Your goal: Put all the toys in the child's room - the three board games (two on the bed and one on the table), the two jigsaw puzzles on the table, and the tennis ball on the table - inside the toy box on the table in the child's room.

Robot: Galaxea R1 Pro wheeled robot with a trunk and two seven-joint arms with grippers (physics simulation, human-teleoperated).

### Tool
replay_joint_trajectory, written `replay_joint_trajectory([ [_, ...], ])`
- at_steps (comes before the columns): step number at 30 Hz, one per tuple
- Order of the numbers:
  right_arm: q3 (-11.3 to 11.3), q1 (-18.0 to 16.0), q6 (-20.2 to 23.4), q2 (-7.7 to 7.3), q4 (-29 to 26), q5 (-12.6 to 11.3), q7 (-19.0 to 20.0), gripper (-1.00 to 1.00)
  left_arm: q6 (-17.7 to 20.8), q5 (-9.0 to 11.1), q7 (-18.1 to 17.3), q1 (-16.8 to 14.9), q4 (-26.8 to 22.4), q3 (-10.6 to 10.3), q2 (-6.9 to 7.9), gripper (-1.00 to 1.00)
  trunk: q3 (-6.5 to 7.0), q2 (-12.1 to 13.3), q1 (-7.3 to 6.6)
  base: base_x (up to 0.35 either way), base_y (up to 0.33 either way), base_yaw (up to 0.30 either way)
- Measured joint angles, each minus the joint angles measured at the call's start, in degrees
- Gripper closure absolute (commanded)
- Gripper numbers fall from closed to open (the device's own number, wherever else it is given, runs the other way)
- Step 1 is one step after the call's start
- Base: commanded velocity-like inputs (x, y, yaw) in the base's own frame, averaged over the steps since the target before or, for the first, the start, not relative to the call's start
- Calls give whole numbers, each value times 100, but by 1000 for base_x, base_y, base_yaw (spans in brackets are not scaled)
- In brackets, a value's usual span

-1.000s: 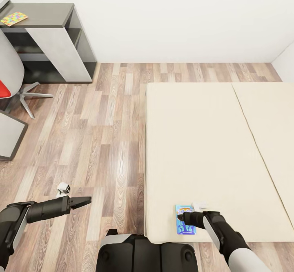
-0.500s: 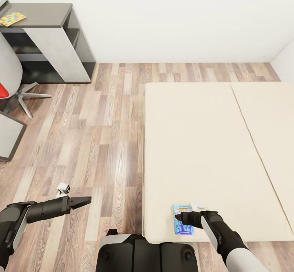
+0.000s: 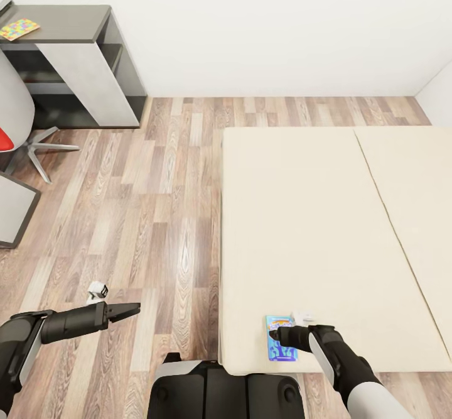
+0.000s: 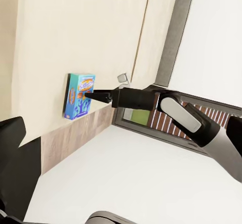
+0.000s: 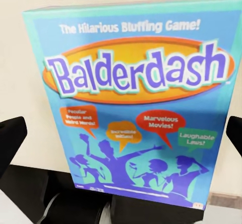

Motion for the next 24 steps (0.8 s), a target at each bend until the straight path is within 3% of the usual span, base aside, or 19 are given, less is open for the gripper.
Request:
replay_joint_trajectory([
  [24, 3, 0, -23, -14, 9, -14, 34, -100, -2, 0, 0, -3, 1, 0, 0, -100, 0, 1, 1, 0, 0, 0],
])
